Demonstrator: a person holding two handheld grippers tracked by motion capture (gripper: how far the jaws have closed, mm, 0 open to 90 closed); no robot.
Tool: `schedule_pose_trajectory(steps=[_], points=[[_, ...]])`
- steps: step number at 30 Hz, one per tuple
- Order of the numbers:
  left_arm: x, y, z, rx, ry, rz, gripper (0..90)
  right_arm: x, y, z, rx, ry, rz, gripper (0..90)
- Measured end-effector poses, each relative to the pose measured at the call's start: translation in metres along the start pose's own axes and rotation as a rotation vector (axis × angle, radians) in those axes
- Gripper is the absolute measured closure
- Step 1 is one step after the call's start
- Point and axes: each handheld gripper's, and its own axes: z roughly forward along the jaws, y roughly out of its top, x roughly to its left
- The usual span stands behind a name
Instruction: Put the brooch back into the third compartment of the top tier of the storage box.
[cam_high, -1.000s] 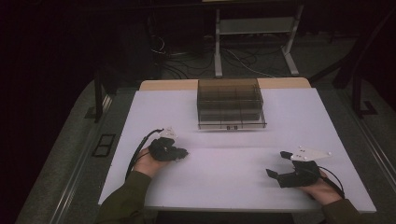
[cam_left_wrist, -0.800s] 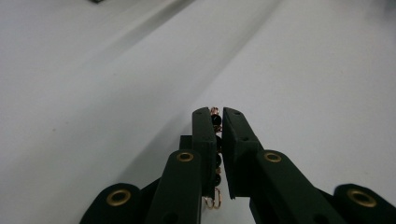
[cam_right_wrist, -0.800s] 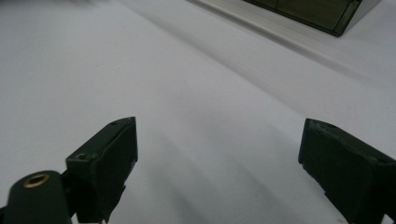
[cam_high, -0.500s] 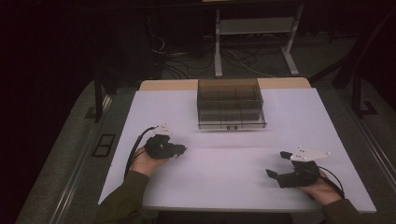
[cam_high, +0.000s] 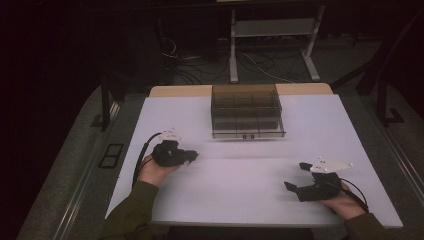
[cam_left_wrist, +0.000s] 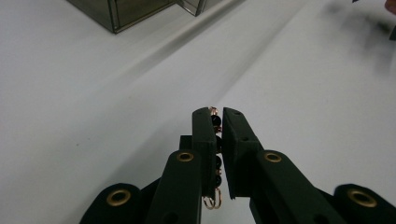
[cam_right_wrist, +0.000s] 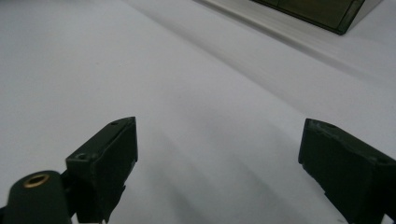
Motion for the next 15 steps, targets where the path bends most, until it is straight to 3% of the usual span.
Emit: schedule_pose_trajectory(steps=[15], points=[[-0.001, 0.014, -0.007, -0.045, -0.016, 0.005, 83.4, 0.000, 0.000, 0.001, 0.001, -0.002, -0.003, 11.1]])
